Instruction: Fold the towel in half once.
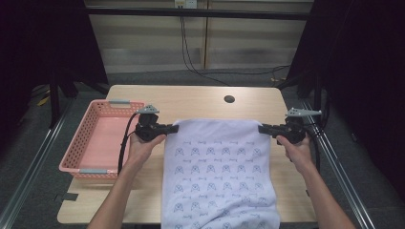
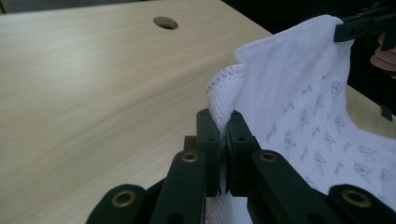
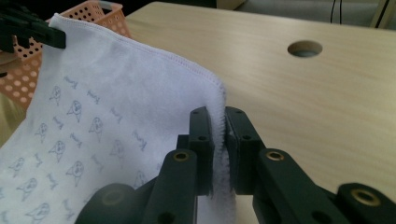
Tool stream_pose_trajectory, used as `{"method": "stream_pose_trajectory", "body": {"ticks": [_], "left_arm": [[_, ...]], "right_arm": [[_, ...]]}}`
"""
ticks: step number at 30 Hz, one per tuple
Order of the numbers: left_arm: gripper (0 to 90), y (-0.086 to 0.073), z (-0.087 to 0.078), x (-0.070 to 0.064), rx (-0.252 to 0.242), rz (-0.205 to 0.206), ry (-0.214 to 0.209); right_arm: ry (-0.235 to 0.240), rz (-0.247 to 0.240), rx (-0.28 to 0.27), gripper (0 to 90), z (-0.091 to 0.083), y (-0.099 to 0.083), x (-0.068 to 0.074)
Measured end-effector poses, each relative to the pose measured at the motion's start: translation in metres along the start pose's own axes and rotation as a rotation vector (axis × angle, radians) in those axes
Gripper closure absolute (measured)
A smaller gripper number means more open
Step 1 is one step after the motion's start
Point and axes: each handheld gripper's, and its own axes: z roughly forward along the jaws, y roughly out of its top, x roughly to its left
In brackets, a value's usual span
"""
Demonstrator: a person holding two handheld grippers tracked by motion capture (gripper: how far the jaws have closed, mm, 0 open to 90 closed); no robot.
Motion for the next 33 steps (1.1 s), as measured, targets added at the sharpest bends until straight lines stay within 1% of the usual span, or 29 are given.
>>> {"method": "stream_pose_trajectory", "body": {"ticks": [2,3,4,5,7,8,9,10,11,12,13,14,15,16,17,19,20,21,22,23,24,25,26,27,29,30,31,32,33], "left_arm": [[86.8,0.002,-0.002,0.001,-0.008,0.002,0.004],[86.8,0.007,-0.004,0.003,-0.005,0.003,0.015],[86.9,0.010,-0.005,0.005,-0.013,0.000,0.025],[86.9,0.014,-0.007,0.007,-0.022,-0.002,0.032],[86.9,0.020,-0.010,0.011,-0.050,-0.025,0.029],[87.0,0.026,-0.010,0.014,-0.046,-0.022,0.041],[86.9,0.030,-0.010,0.015,-0.045,-0.010,0.051],[86.9,0.034,-0.010,0.015,-0.051,-0.012,0.055],[86.9,0.034,-0.010,0.015,-0.051,-0.012,0.055],[86.9,0.042,-0.011,0.016,-0.073,-0.012,0.062],[86.9,0.042,-0.011,0.016,-0.073,-0.012,0.062],[86.9,0.046,-0.011,0.017,-0.087,-0.017,0.060],[86.9,0.050,-0.012,0.017,-0.094,-0.021,0.059],[86.9,0.054,-0.012,0.017,-0.095,-0.011,0.060],[86.9,0.058,-0.013,0.017,-0.096,-0.001,0.064],[86.9,0.064,-0.015,0.017,-0.112,0.000,0.067],[86.9,0.070,-0.017,0.017,-0.119,0.003,0.069],[86.9,0.080,-0.020,0.018,-0.121,0.027,0.083],[86.9,0.080,-0.020,0.018,-0.121,0.027,0.083],[86.9,0.087,-0.021,0.018,-0.132,0.022,0.089],[86.9,0.091,-0.022,0.018,-0.140,0.024,0.093],[86.9,0.104,-0.023,0.015,-0.157,0.027,0.104],[87.0,0.104,-0.023,0.015,-0.157,0.027,0.104],[86.9,0.111,-0.026,0.010,-0.164,0.053,0.113],[86.9,0.115,-0.030,0.008,-0.196,0.048,0.090],[86.9,0.116,-0.031,0.007,-0.192,0.052,0.098],[86.9,0.112,-0.032,0.008,-0.179,0.055,0.102],[86.9,0.112,-0.032,0.008,-0.179,0.055,0.102],[86.9,0.102,-0.032,0.009,-0.160,0.059,0.102]], "right_arm": [[-0.005,-0.014,-0.014,82.1,0.000,0.011,0.000],[-0.005,-0.014,-0.014,82.1,0.000,0.011,0.000],[-0.012,-0.021,-0.029,82.1,0.001,0.024,-0.002],[-0.012,-0.021,-0.029,82.1,0.001,0.024,-0.002],[-0.012,-0.025,-0.049,82.1,0.003,0.034,-0.005],[-0.015,-0.030,-0.055,82.1,0.003,0.044,-0.006],[-0.019,-0.031,-0.054,82.1,0.004,0.048,-0.007],[-0.024,-0.040,-0.054,82.1,0.004,0.053,-0.007],[-0.024,-0.040,-0.054,82.1,0.004,0.053,-0.007],[-0.038,-0.047,-0.057,82.2,0.005,0.066,-0.008],[-0.041,-0.045,-0.062,82.2,0.005,0.070,-0.008],[-0.041,-0.045,-0.062,82.2,0.005,0.070,-0.008],[-0.049,-0.044,-0.071,82.2,0.004,0.076,-0.010],[-0.053,-0.042,-0.082,82.3,0.004,0.081,-0.011],[-0.061,-0.042,-0.095,82.3,0.002,0.091,-0.013],[-0.065,-0.045,-0.099,82.3,0.002,0.096,-0.013],[-0.079,-0.053,-0.102,82.4,0.001,0.105,-0.014],[-0.082,-0.053,-0.105,82.5,0.001,0.108,-0.014],[-0.082,-0.053,-0.105,82.5,0.001,0.108,-0.014],[-0.086,-0.054,-0.109,82.5,0.002,0.114,-0.015],[-0.098,-0.066,-0.098,82.6,0.002,0.121,-0.015],[-0.119,-0.069,-0.110,82.7,0.002,0.131,-0.016],[-0.119,-0.069,-0.110,82.7,0.002,0.131,-0.016],[-0.138,-0.058,-0.134,82.9,0.001,0.142,-0.018],[-0.135,-0.046,-0.145,82.9,0.001,0.144,-0.019],[-0.129,-0.028,-0.155,83.0,0.003,0.145,-0.020],[-0.122,-0.021,-0.153,83.0,0.004,0.142,-0.020],[-0.122,-0.021,-0.153,83.0,0.004,0.142,-0.020],[-0.109,-0.027,-0.142,83.0,0.007,0.135,-0.019]]}}
